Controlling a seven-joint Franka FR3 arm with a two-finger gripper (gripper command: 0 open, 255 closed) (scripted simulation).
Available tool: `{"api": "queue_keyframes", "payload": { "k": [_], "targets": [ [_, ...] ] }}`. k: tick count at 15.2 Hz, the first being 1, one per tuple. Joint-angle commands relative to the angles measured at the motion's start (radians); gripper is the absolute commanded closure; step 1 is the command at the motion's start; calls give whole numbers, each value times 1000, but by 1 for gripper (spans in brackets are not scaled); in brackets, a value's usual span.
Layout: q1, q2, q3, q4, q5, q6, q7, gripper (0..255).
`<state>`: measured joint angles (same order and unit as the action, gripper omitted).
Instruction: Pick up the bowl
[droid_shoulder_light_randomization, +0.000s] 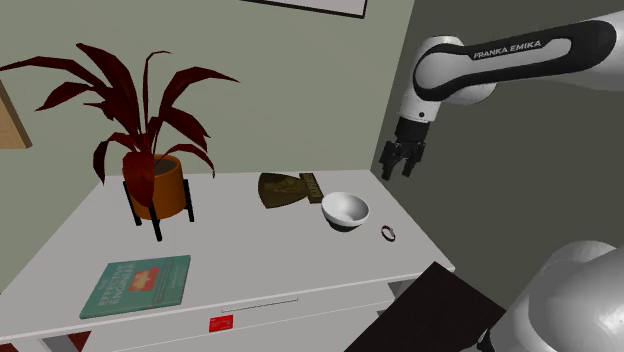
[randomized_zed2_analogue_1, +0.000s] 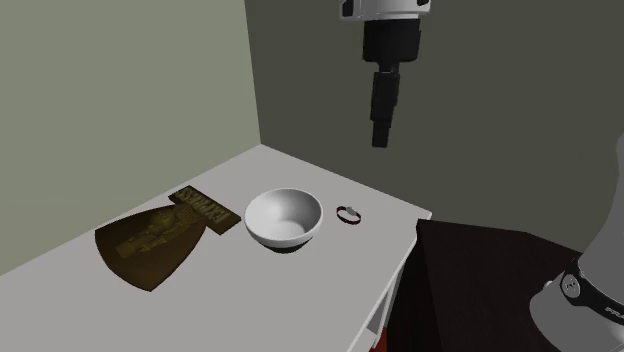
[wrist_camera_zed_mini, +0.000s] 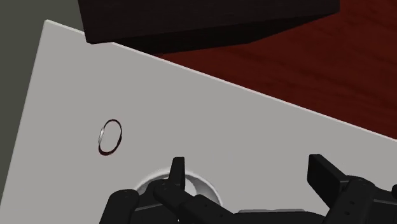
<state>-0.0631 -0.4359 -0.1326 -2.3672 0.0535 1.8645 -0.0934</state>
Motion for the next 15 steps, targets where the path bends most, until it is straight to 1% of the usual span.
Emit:
{"api": "queue_keyframes", "payload": {
  "k": [1, 8, 15],
  "targets": [
    [-5, 71, -23, 17, 0, 52, -35, 0],
    [-19, 324, -85, 114, 39, 192, -152, 0],
    [-49, 594, -115, 277, 119, 277, -273, 0]
  ]
}}
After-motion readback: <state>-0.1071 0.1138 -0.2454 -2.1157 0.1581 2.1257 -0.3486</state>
